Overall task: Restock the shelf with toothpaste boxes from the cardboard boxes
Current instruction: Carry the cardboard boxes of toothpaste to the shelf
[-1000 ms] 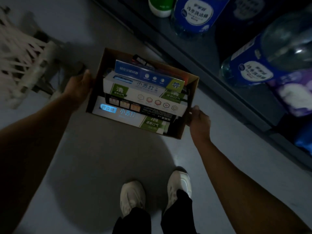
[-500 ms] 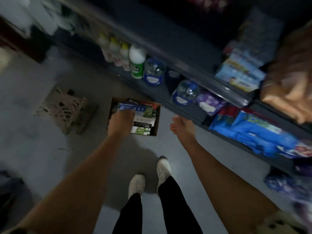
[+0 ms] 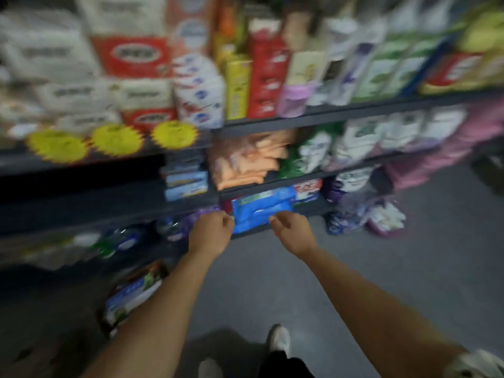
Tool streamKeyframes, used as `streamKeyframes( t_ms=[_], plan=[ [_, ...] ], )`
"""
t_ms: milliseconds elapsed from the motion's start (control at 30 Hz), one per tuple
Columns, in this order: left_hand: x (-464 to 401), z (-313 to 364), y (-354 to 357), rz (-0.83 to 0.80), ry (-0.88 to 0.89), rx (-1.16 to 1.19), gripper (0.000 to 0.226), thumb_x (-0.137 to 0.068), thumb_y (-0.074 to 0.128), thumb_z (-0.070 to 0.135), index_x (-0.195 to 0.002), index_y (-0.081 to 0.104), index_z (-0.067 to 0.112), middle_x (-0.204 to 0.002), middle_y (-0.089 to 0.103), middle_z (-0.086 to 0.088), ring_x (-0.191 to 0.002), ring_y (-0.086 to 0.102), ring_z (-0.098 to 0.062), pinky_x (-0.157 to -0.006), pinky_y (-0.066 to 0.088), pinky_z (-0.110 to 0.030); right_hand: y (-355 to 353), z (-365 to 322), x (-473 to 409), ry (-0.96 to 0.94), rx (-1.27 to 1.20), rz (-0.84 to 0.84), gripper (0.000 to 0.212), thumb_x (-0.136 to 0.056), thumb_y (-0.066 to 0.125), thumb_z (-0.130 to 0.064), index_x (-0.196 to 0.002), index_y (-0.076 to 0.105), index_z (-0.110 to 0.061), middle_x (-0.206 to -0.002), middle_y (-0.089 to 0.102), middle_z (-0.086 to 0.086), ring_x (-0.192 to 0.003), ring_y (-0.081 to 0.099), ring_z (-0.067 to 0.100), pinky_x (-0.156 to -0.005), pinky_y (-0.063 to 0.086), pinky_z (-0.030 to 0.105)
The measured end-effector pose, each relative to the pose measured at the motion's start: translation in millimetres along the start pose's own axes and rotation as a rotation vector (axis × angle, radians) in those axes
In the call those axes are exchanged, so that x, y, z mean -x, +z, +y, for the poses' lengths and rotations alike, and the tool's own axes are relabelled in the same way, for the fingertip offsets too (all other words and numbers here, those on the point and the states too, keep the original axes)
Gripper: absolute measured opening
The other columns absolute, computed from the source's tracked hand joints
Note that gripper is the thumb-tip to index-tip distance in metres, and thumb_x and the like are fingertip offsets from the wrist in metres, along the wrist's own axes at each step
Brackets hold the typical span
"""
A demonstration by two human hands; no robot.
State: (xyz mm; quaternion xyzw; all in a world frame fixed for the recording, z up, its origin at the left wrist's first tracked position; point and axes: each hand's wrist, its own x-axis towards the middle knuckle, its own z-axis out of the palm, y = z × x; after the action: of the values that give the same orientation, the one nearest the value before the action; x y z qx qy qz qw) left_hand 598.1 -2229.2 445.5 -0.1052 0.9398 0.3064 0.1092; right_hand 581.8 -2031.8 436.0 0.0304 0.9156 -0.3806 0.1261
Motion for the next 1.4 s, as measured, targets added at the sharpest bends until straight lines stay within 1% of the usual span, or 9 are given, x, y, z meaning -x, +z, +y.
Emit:
streamKeyframes(
  t_ms=[67, 200, 267, 333, 533, 667, 767, 900, 1400],
  plan=[
    [-8.8, 76.8, 20.7, -0.058, 0.162, -0.028, 0.028, -0.095, 0.046, 0.027, -0.094, 0.069, 0.012, -0.101, 0.07, -0.017, -0.099, 0.063, -0.036, -0.076, 0.047, -0.038, -68.2, 29.9, 14.0, 0.075, 0.004, 0.12, 0.036, -0.093, 0.055, -0.034, -0.059, 0.046, -0.029, -0.058, 0.053, -0.008, -0.065, 0.051, 0.016, -0.067, 0.042, 0.03],
    [-13.7, 231.0, 79.3, -0.181, 0.443, -0.049, 0.029, -0.094, 0.049, 0.03, -0.083, 0.065, 0.009, -0.091, 0.069, -0.019, -0.091, 0.063, -0.037, -0.071, 0.046, -0.038, -194.9, 99.9, 51.0, 0.229, -0.021, 0.318, 0.028, -0.095, 0.055, -0.031, -0.075, 0.065, -0.015, -0.066, 0.06, 0.001, -0.071, 0.057, 0.022, -0.064, 0.039, 0.029],
    [-7.0, 304.3, 114.4, -0.219, 0.563, -0.071, 0.029, -0.094, 0.05, 0.032, -0.085, 0.066, 0.009, -0.092, 0.069, -0.018, -0.091, 0.063, -0.037, -0.075, 0.047, -0.039, -250.9, 142.4, 71.8, 0.3, -0.032, 0.406, 0.032, -0.096, 0.054, -0.031, -0.066, 0.058, -0.02, -0.059, 0.053, -0.004, -0.067, 0.052, 0.02, -0.058, 0.036, 0.028],
    [3.8, 376.9, 150.8, -0.252, 0.65, -0.105, 0.029, -0.094, 0.05, 0.033, -0.089, 0.068, 0.012, -0.097, 0.07, -0.017, -0.096, 0.064, -0.037, -0.078, 0.048, -0.038, -304.0, 190.1, 90.2, 0.376, -0.037, 0.493, 0.033, -0.095, 0.054, -0.033, -0.065, 0.05, -0.02, -0.06, 0.049, -0.005, -0.065, 0.048, 0.018, -0.057, 0.034, 0.027],
    [42.6, 578.2, 254.5, -0.373, 0.81, -0.078, 0.031, -0.093, 0.05, 0.031, -0.083, 0.064, 0.006, -0.099, 0.069, -0.019, -0.096, 0.062, -0.038, -0.078, 0.048, -0.039, -462.8, 305.7, 135.1, 0.525, -0.043, 0.663, 0.03, -0.094, 0.053, -0.035, -0.078, 0.065, -0.014, -0.072, 0.06, 0.003, -0.073, 0.056, 0.021, -0.064, 0.04, 0.027],
    [53.0, 679.9, 303.9, -0.423, 0.907, -0.083, 0.033, -0.093, 0.05, 0.032, -0.068, 0.052, 0.011, -0.088, 0.067, -0.021, -0.085, 0.061, -0.039, -0.068, 0.045, -0.035, -544.4, 357.8, 143.1, 0.582, -0.001, 0.741, 0.044, -0.094, 0.051, -0.036, -0.054, 0.039, -0.025, -0.056, 0.048, -0.005, -0.062, 0.049, 0.02, -0.05, 0.031, 0.026],
    [43.1, 743.1, 345.1, -0.462, 0.944, -0.105, 0.031, -0.092, 0.05, 0.034, -0.082, 0.065, 0.009, -0.091, 0.069, -0.018, -0.09, 0.063, -0.038, -0.074, 0.049, -0.036, -587.1, 398.1, 135.6, 0.626, 0.017, 0.747, 0.038, -0.095, 0.051, -0.038, -0.06, 0.045, -0.024, -0.064, 0.051, -0.004, -0.068, 0.051, 0.02, -0.051, 0.03, 0.027],
    [18.8, 818.3, 403.1, -0.458, 1.017, -0.184, 0.03, -0.093, 0.051, 0.034, -0.084, 0.066, 0.009, -0.094, 0.069, -0.016, -0.094, 0.063, -0.038, -0.069, 0.043, -0.032, -640.0, 461.9, 108.6, 0.676, 0.04, 0.72, 0.031, -0.094, 0.052, -0.04, -0.09, 0.069, -0.014, -0.09, 0.068, 0.008, -0.087, 0.062, 0.026, -0.067, 0.042, 0.029],
    [-106.4, 1159.9, 624.4, -0.502, 1.298, -0.601, 0.029, -0.094, 0.052, 0.027, -0.117, 0.062, 0.013, -0.112, 0.066, -0.009, -0.102, 0.061, -0.033, -0.082, 0.052, -0.04, -917.9, 710.8, -29.9, 0.86, 0.267, 0.484, 0.04, -0.088, 0.057, -0.039, -0.116, 0.058, -0.01, -0.111, 0.063, 0.011, -0.101, 0.059, 0.032, -0.085, 0.052, 0.04]
  ],
)
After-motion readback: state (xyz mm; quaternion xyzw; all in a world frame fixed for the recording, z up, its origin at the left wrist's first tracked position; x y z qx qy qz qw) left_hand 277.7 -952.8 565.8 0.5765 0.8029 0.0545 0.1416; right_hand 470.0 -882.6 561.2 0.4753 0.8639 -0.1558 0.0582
